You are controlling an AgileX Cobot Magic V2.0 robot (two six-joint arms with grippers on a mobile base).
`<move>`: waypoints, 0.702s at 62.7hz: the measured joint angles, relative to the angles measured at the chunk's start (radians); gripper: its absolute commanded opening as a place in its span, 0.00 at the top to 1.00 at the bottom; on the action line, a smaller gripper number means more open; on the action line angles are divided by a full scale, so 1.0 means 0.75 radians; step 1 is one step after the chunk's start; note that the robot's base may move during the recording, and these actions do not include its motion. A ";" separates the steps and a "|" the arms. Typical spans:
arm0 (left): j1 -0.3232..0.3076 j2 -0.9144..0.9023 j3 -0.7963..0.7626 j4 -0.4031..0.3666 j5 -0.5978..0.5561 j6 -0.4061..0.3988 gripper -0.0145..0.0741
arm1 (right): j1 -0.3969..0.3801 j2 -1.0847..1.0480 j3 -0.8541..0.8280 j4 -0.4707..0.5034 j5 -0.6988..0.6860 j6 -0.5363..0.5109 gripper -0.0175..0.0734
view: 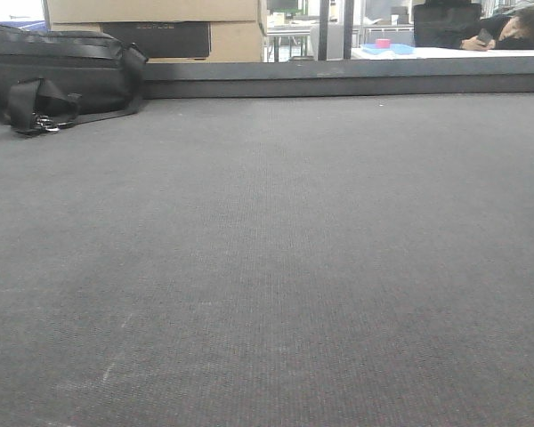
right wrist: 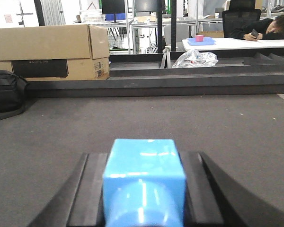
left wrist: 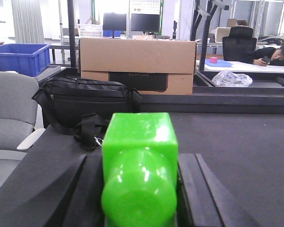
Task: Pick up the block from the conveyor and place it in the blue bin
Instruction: 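Drive the base away from the conveyor holding both blocks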
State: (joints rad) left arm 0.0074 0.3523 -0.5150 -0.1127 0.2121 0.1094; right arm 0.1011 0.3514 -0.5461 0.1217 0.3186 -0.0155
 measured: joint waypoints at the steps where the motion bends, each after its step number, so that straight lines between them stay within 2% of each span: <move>1: 0.000 0.000 0.000 0.000 0.000 0.000 0.96 | 0.000 0.000 0.000 0.000 0.000 0.000 0.99; 44: 0.000 0.000 0.000 0.000 0.000 0.000 0.96 | 0.000 -0.002 0.000 0.000 0.000 0.000 0.99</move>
State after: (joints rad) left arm 0.0074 0.3523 -0.5150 -0.1127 0.2121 0.1094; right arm 0.1011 0.3498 -0.5461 0.1217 0.3186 -0.0155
